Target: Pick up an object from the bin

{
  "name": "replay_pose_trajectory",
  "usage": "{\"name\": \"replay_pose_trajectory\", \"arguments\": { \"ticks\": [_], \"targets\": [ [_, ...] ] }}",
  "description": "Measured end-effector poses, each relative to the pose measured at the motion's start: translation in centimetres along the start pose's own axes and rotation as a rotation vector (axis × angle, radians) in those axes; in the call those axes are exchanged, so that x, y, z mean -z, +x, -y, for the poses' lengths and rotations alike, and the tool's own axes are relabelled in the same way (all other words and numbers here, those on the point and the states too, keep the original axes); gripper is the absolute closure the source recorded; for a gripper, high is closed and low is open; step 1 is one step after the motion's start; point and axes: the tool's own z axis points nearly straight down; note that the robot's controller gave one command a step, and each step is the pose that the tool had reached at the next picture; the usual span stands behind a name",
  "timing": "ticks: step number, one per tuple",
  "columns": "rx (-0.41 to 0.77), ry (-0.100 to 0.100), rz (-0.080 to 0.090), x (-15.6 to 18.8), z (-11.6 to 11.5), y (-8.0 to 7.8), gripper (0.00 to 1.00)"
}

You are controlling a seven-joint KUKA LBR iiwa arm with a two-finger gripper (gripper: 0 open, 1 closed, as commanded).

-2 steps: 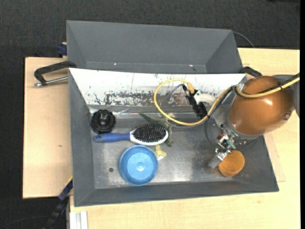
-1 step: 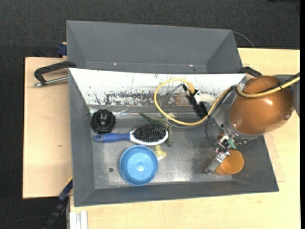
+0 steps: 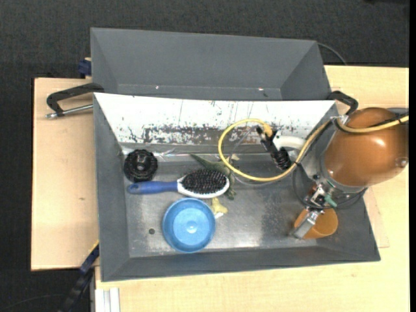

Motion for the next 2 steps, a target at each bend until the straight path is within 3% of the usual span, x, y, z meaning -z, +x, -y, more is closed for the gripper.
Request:
{"name": "replay_pose_trajectory", "arguments": {
  "ticks": [1,2],
  "targets": [
    [0.004,0.002,0.003,0.1,0.3,-0.2,1.0],
    [-0.017,-0.013,-0.023,11.2,0.3,2.6,1.0]
  ]
}}
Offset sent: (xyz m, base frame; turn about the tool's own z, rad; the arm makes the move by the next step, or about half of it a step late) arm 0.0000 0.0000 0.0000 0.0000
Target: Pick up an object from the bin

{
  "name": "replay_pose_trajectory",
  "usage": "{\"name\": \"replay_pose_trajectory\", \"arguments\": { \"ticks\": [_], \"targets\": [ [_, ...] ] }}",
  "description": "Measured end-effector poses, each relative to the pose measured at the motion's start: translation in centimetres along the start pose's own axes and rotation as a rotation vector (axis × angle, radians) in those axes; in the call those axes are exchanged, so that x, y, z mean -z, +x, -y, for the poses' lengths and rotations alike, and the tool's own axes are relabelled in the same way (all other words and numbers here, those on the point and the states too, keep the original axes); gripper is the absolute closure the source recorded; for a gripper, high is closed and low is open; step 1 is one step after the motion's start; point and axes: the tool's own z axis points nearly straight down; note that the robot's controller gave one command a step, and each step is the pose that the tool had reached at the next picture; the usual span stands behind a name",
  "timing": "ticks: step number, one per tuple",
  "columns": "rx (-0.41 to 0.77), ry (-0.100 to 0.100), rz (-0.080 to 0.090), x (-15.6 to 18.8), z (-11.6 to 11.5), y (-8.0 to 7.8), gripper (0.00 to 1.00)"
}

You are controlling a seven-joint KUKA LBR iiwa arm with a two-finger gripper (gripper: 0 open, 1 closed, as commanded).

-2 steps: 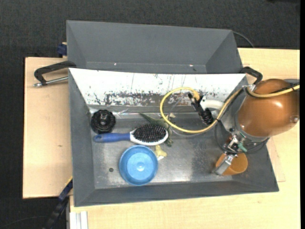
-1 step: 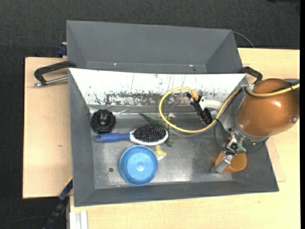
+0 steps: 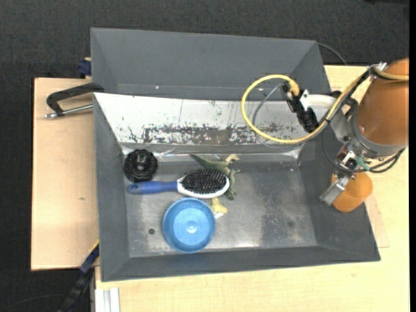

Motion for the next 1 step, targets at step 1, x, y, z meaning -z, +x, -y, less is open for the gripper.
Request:
{"name": "replay_pose_trajectory", "arguments": {
  "ticks": [1],
  "targets": [
    [0.403,-0.004,0.012,-11.5,0.2,-1.34,1.0]
  ]
}}
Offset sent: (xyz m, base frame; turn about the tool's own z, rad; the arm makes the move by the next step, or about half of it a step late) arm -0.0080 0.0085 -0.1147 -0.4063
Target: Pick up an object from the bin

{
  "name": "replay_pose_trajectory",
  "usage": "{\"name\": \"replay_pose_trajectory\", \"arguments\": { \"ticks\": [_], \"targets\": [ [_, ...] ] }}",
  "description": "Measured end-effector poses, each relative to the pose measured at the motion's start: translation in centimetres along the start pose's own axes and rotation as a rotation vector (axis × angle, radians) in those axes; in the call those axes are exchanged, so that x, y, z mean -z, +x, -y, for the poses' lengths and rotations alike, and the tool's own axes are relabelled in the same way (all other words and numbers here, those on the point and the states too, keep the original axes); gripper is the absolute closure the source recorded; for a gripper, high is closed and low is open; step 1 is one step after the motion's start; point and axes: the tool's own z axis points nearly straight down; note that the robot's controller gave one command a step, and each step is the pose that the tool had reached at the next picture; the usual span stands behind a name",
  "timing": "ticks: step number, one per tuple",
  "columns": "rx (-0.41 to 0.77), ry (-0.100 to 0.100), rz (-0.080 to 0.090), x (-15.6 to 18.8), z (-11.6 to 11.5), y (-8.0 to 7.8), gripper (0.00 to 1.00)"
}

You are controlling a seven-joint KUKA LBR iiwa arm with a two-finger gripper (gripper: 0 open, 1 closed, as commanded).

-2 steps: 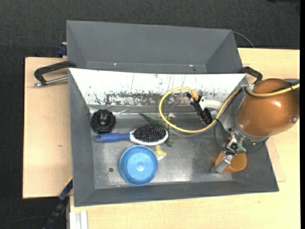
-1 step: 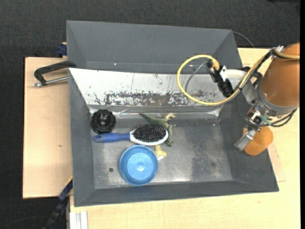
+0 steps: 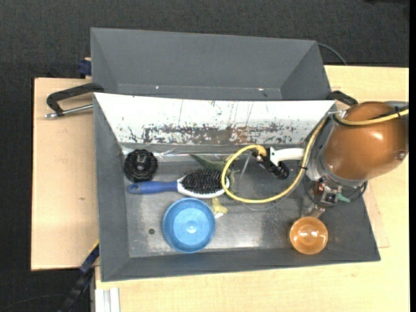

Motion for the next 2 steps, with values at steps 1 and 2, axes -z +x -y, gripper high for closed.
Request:
{"name": "replay_pose_trajectory", "arguments": {
  "ticks": [1,2],
  "targets": [
    [0.001,0.002,-0.013,0.4,0.0,0.4,0.0],
    [-0.012,0.0,-0.003,5.2,3.0,-2.8,0.0]
  ]
}}
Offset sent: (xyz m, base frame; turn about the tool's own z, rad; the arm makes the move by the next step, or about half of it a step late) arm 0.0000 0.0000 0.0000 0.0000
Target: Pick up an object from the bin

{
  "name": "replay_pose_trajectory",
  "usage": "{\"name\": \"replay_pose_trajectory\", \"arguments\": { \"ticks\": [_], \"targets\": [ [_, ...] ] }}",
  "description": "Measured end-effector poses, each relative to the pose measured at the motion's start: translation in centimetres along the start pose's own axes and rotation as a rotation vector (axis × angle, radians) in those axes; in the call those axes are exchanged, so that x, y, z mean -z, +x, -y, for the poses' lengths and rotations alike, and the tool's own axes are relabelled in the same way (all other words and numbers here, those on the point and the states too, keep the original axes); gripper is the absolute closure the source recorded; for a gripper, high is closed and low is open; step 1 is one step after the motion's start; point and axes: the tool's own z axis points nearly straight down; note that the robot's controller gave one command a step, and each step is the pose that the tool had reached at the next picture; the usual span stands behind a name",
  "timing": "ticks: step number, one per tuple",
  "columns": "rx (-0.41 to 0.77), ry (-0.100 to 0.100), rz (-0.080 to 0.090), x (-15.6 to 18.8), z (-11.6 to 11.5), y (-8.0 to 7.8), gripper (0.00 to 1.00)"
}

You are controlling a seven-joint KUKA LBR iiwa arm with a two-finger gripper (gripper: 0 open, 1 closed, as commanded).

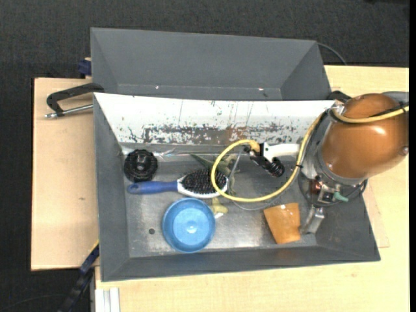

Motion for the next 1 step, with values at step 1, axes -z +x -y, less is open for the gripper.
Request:
{"name": "replay_pose_trajectory", "arguments": {
  "ticks": [1],
  "targets": [
    [0.229,0.0,0.005,-3.2,5.05,-2.19,0.0]
  ]
}}
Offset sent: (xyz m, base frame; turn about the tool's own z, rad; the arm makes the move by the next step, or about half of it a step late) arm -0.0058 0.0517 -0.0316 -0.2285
